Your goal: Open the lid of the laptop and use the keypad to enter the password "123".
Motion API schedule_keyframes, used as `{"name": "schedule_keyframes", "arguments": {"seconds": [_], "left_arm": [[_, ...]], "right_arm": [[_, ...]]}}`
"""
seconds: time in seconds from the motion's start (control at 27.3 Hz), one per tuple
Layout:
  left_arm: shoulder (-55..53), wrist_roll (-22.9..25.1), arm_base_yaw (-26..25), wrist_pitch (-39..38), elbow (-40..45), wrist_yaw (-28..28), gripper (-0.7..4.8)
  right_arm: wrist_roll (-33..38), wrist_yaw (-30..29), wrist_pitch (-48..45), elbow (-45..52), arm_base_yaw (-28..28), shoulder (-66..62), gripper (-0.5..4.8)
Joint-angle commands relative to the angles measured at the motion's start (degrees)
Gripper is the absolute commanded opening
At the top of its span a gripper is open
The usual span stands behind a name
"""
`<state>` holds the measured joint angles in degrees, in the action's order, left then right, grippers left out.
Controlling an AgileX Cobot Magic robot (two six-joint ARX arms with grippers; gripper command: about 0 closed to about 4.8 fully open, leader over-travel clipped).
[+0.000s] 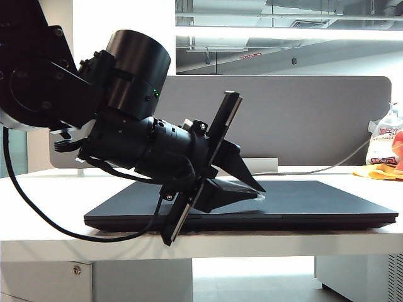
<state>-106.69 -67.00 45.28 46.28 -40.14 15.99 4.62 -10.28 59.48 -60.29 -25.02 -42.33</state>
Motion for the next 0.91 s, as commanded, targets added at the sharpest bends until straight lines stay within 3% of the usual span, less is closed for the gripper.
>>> {"name": "schedule_keyframes", "arguments": {"seconds": [0.04, 0.18, 0.37, 0.62, 0.7, 0.91], "left_arm": [[0.3, 0.8, -0.7, -0.7, -0.1, 3.5, 0.21], [0.6, 2.4, 0.2, -0.9, 0.0, 5.2, 0.21], [0.7, 2.9, 1.1, -2.8, 0.1, 3.5, 0.21], [2.3, 0.4, 3.4, -3.8, 3.1, -8.3, 0.24], [2.3, 0.3, 3.4, -3.7, 3.6, -9.0, 0.31], [2.3, -1.6, 3.3, -3.8, 3.6, -10.9, 1.53]], "right_arm": [[-0.2, 0.1, -0.5, -0.1, 0.0, 0.1, -0.05], [-0.2, 0.3, -0.5, -0.1, 0.0, 0.1, -0.05], [-0.2, 0.3, -0.6, -0.1, 0.0, 0.1, -0.05], [-0.2, 2.7, -0.1, -0.1, 0.0, 0.1, -0.05], [-0.2, 2.8, -0.2, -0.1, 0.0, 0.1, -0.05], [-0.2, 2.7, -1.0, -0.1, 0.0, 0.1, -0.05]]}}
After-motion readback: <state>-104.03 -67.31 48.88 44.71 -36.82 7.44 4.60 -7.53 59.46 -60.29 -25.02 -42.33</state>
